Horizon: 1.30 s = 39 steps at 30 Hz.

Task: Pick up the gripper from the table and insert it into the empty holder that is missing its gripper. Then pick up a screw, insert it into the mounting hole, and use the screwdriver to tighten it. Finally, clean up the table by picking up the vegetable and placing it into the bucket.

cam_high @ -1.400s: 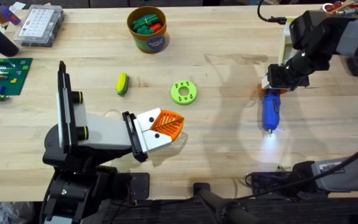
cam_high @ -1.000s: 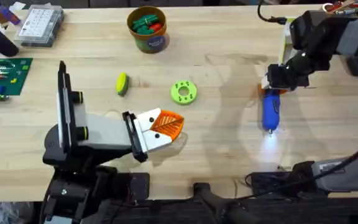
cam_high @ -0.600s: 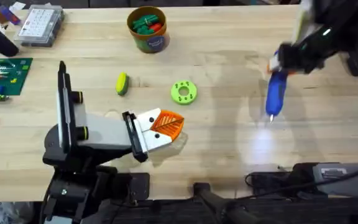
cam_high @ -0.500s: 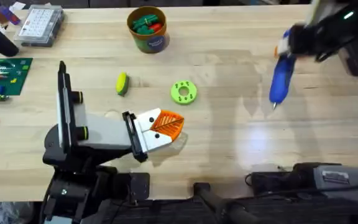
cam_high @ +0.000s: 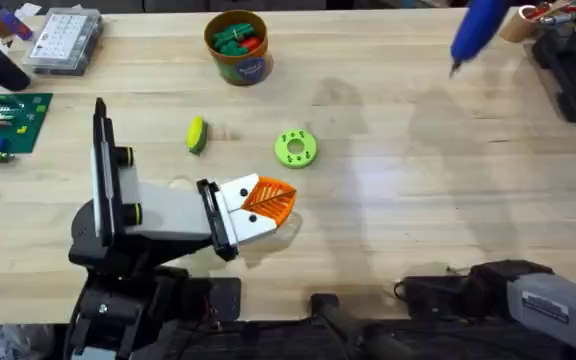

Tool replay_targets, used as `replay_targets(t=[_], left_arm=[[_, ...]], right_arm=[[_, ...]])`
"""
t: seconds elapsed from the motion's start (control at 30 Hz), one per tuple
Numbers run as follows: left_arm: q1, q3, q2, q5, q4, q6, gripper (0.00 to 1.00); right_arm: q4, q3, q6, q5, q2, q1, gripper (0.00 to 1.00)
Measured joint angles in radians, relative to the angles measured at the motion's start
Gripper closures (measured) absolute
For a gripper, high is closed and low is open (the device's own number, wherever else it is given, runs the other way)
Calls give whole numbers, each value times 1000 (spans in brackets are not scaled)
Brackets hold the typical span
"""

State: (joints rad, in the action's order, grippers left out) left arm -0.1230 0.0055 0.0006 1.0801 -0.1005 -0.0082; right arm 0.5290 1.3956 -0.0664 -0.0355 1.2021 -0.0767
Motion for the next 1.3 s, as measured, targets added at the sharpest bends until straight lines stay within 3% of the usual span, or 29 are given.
replay_targets(t=[0.2,0.43,0.83,1.0,1.3], left_arm=[[0,0,0,0,0,0,985],[0,0,0,0,0,0,985],[0,0,0,0,0,0,985],[0,0,0,0,0,0,985],[0,0,0,0,0,0,985]], right_arm=[[-136,5,0,21,-22,-66,954],[-231,5,0,128,-20,-118,954],[-497,5,0,544,-20,-149,955],[-517,5,0,633,-19,-223,954],[-607,5,0,678,40,-394,953]])
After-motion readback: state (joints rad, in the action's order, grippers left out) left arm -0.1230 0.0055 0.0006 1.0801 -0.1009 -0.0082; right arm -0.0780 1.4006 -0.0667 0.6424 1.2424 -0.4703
